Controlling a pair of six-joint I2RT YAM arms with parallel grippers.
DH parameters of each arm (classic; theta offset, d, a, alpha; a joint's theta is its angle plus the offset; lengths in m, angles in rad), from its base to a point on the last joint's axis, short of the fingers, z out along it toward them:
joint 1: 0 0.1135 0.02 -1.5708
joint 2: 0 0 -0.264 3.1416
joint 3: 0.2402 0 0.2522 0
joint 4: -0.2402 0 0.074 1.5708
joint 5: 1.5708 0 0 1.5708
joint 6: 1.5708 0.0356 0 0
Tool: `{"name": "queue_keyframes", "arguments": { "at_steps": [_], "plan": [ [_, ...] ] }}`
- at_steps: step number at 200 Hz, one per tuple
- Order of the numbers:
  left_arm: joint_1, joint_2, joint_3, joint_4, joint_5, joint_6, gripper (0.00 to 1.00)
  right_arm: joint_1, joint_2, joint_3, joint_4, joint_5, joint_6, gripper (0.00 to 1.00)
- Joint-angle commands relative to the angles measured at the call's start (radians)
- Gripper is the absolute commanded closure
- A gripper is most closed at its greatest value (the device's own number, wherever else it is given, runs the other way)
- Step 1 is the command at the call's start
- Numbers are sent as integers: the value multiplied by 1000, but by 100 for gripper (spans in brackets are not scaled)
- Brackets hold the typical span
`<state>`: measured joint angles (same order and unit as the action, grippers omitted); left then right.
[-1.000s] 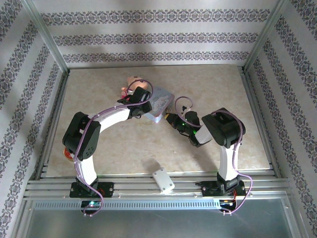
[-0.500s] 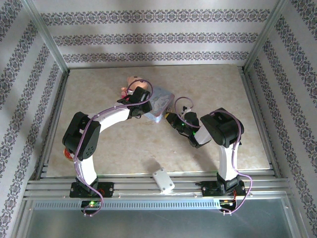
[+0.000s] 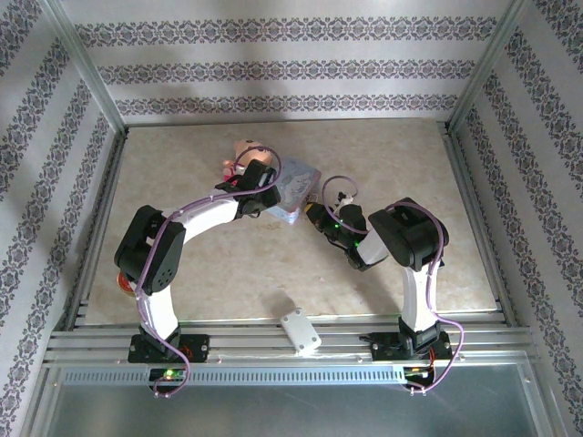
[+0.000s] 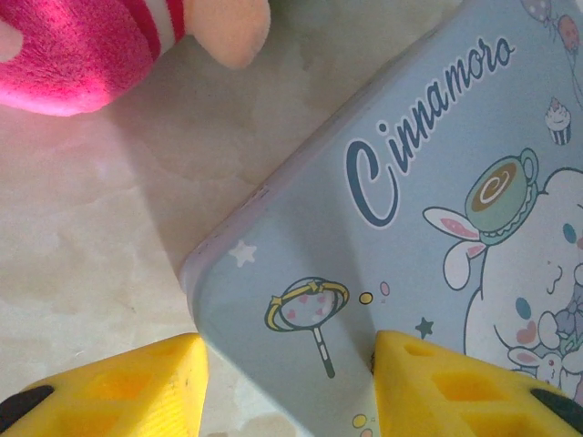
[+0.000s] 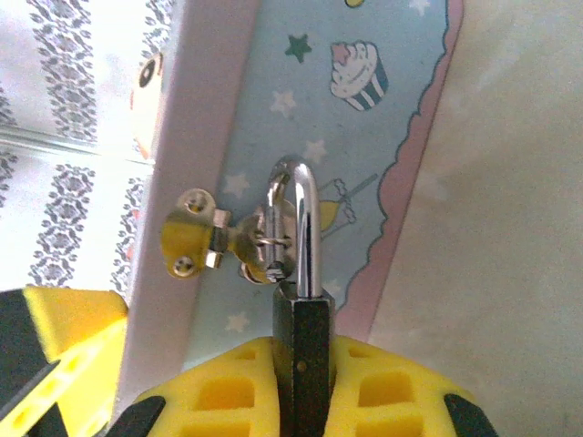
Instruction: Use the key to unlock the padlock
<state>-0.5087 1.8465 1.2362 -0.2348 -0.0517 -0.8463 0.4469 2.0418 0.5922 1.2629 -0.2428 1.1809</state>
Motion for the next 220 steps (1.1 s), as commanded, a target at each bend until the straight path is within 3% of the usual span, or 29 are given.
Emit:
{"name": "queue_keyframes", "arguments": {
  "at_steps": [1, 101, 173, 220],
  "plan": [
    [8, 71, -82, -216, 16, 27, 51, -32, 13, 20, 96, 118, 13, 100],
    [9, 66, -83, -217, 6, 29, 51, -120, -7, -6, 16, 57, -57, 100],
    [10, -14, -51, -241, 1, 42, 50, -100, -58, -66, -25, 83, -89, 100],
    [10, -53, -61, -249, -9, 35, 50, -119, -15, 23, -39, 68, -64, 100]
  ]
}}
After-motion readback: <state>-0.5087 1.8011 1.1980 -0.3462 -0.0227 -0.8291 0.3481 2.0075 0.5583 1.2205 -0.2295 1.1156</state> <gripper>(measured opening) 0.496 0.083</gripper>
